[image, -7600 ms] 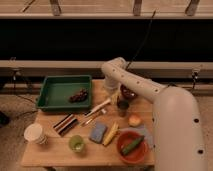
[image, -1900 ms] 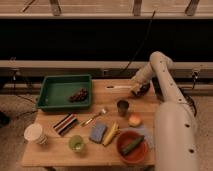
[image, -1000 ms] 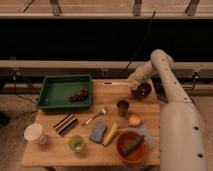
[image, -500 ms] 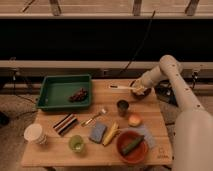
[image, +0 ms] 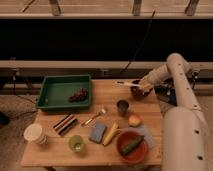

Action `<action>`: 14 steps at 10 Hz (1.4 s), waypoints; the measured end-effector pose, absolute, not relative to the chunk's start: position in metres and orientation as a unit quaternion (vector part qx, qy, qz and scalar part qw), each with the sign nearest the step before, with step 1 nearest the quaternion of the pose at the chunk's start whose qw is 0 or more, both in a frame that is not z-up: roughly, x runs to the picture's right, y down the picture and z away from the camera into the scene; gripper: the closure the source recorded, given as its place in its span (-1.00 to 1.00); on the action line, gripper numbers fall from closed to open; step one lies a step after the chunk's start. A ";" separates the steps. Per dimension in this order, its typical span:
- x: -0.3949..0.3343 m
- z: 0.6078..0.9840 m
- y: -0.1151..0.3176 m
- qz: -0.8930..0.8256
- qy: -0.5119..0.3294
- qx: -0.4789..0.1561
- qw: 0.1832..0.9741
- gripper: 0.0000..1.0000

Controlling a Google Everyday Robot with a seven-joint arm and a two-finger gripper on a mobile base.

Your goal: Wipe purple bowl with brush

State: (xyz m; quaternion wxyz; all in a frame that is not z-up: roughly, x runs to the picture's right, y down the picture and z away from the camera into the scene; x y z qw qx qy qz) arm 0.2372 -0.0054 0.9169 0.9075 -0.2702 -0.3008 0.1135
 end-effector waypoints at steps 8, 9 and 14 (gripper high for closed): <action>0.188 0.930 -0.041 0.089 -0.308 -0.261 0.910 1.00; 0.176 0.926 -0.040 0.077 -0.315 -0.261 0.909 1.00; 0.162 0.912 -0.014 0.058 -0.330 -0.273 0.902 1.00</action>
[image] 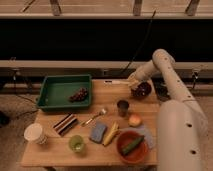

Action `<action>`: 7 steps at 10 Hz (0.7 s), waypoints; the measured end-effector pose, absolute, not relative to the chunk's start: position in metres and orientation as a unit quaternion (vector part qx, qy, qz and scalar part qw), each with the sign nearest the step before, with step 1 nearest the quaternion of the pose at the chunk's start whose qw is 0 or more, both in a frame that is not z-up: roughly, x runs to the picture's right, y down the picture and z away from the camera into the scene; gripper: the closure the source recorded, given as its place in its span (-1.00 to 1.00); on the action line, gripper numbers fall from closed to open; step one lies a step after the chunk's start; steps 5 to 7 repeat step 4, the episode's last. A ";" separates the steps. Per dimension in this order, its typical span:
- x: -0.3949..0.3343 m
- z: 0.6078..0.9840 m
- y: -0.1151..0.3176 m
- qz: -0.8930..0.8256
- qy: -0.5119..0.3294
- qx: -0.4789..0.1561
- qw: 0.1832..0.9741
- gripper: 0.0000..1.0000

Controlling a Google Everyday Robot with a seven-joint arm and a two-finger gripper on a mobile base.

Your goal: Wipe purple bowl with brush

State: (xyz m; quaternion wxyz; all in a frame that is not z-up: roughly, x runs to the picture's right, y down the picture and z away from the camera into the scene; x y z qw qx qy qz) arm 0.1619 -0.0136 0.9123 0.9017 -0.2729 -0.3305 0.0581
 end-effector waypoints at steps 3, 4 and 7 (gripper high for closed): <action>0.177 0.908 0.004 0.058 -0.331 -0.283 0.898 1.00; 0.181 0.907 0.007 0.057 -0.332 -0.286 0.897 1.00; 0.181 0.907 0.007 0.057 -0.332 -0.286 0.897 1.00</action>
